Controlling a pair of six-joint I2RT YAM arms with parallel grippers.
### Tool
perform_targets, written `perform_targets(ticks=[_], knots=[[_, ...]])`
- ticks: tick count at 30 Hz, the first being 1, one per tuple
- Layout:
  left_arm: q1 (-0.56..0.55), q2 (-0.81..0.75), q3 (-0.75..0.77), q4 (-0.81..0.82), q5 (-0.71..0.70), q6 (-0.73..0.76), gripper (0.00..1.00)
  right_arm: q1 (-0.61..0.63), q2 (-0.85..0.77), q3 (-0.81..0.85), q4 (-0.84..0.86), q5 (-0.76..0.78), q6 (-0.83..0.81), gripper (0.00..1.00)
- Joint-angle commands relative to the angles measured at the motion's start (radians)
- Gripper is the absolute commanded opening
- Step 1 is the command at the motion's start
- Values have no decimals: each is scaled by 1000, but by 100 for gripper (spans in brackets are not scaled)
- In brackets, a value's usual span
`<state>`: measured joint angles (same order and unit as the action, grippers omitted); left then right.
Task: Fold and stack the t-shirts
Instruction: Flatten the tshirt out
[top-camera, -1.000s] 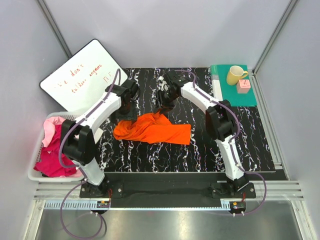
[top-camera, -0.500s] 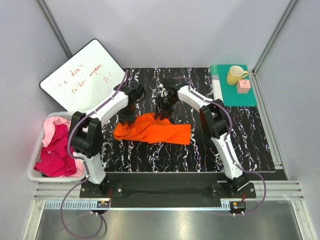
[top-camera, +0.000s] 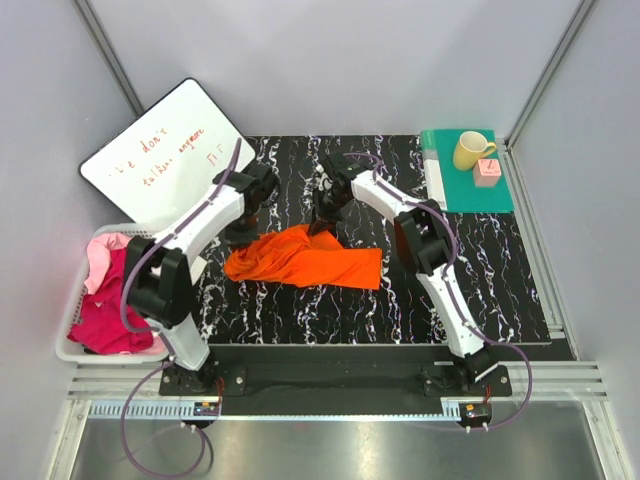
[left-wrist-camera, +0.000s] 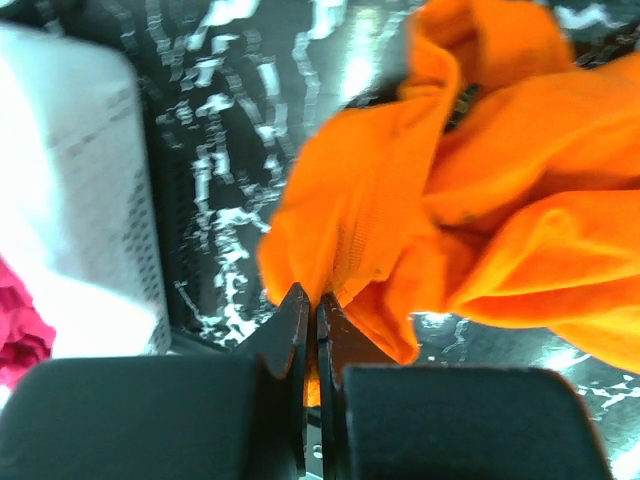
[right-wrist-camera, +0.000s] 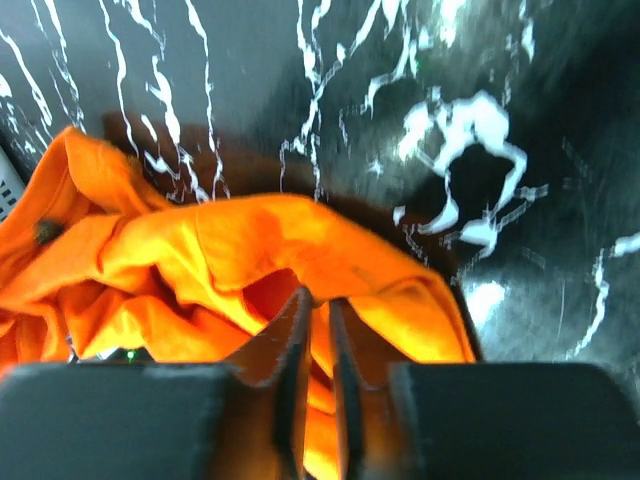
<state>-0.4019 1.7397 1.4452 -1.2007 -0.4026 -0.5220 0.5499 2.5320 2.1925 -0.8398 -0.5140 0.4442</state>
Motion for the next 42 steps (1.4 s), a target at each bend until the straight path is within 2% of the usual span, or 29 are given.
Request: perform_targets(ticks=[1, 5, 12, 18, 22, 29, 32, 38, 42], knots=[[40, -107, -58, -37, -62, -19, 0, 2, 40, 79, -2, -11, 27, 2], [57, -143, -77, -52, -74, -19, 0, 2, 36, 124, -15, -4, 14, 0], [55, -190, 53, -91, -81, -13, 0, -5, -84, 182, -64, 112, -53, 0], [52, -171, 240, -91, -56, 25, 0, -67, -185, 358, -157, 267, -116, 0], [46, -131, 397, -97, -3, 62, 0, -156, -280, 449, -192, 336, -154, 0], [12, -71, 619, -74, 56, 37, 0, -248, -441, 435, -226, 440, -209, 0], [14, -100, 617, -63, 7, 1, 0, -249, -507, 412, -229, 480, -231, 0], [52, -235, 466, -46, -50, 7, 0, -251, -613, 403, -243, 540, -254, 0], [52, -298, 497, -28, -21, 28, 0, -251, -686, 438, -255, 572, -262, 0]])
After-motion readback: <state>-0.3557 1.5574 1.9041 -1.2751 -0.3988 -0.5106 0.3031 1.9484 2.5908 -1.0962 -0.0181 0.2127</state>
